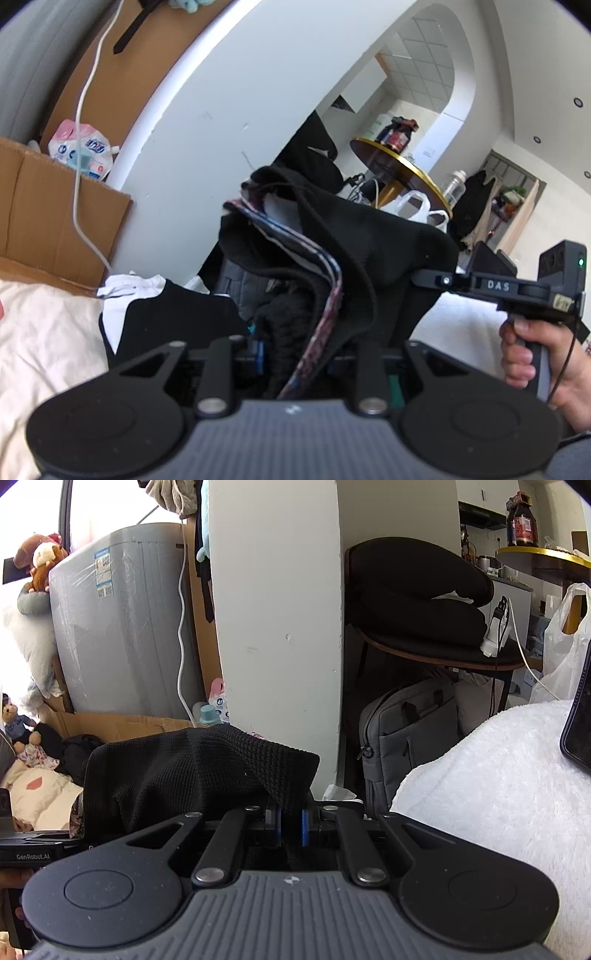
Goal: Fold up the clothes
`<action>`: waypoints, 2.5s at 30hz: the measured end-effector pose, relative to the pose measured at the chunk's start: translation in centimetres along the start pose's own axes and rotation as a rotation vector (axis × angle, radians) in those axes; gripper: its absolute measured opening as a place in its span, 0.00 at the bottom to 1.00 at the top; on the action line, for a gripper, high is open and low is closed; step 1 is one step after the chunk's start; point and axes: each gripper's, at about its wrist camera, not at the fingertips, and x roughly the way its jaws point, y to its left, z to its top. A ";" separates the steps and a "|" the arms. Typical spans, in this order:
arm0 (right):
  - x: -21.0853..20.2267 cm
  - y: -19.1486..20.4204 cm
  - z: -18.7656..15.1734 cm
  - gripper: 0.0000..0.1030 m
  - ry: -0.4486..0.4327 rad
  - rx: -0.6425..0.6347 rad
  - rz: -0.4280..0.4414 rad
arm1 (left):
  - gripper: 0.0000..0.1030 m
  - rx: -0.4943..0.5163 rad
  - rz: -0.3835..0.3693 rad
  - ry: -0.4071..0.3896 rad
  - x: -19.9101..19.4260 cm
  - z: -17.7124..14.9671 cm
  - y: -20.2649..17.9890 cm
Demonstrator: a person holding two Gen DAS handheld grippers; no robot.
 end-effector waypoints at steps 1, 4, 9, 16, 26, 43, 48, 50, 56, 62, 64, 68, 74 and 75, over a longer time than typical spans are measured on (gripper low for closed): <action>0.2 0.0 0.0 0.10 0.006 -0.003 -0.002 | 0.29 -0.009 0.000 -0.001 0.2 -0.2 0.2; 1.4 -0.4 -0.3 0.10 0.036 0.009 0.004 | 0.29 -0.029 0.010 0.002 0.8 -0.7 1.0; 3.5 -0.3 -0.9 0.10 0.084 -0.018 0.006 | 0.29 -0.070 0.021 0.007 2.0 -1.7 2.8; 6.3 0.1 -0.4 0.10 0.112 -0.069 -0.015 | 0.29 -0.096 0.026 0.005 3.7 -2.3 4.4; 10.7 0.4 0.5 0.10 0.137 -0.110 -0.031 | 0.29 -0.143 0.035 0.002 5.7 -2.1 7.2; 17.1 -0.3 2.2 0.10 0.128 -0.105 -0.037 | 0.29 -0.230 0.041 -0.033 9.0 -1.6 11.8; 18.9 -0.8 2.3 0.10 0.118 -0.110 -0.039 | 0.29 -0.211 0.035 -0.030 10.3 -1.0 13.5; 19.5 -0.9 2.3 0.10 0.116 -0.111 -0.040 | 0.29 -0.211 0.037 -0.027 10.8 -0.8 14.1; 22.2 -1.6 2.1 0.10 0.122 -0.081 -0.068 | 0.30 -0.197 0.032 -0.007 12.6 -0.2 15.5; 24.3 -2.2 1.3 0.10 0.147 -0.079 -0.100 | 0.32 -0.208 0.040 0.020 14.2 0.0 16.8; 24.9 -2.3 1.1 0.10 0.154 -0.080 -0.108 | 0.33 -0.253 0.043 0.035 14.6 0.1 17.7; 26.4 -2.4 0.6 0.10 0.179 -0.085 -0.122 | 0.35 -0.296 0.064 0.048 15.0 0.4 18.8; 28.4 -2.2 -0.2 0.10 0.193 -0.091 -0.140 | 0.43 -0.328 0.112 0.053 15.5 1.0 20.1; 28.7 -2.3 -0.4 0.10 0.196 -0.093 -0.144 | 0.44 -0.340 0.126 0.043 15.3 1.1 20.3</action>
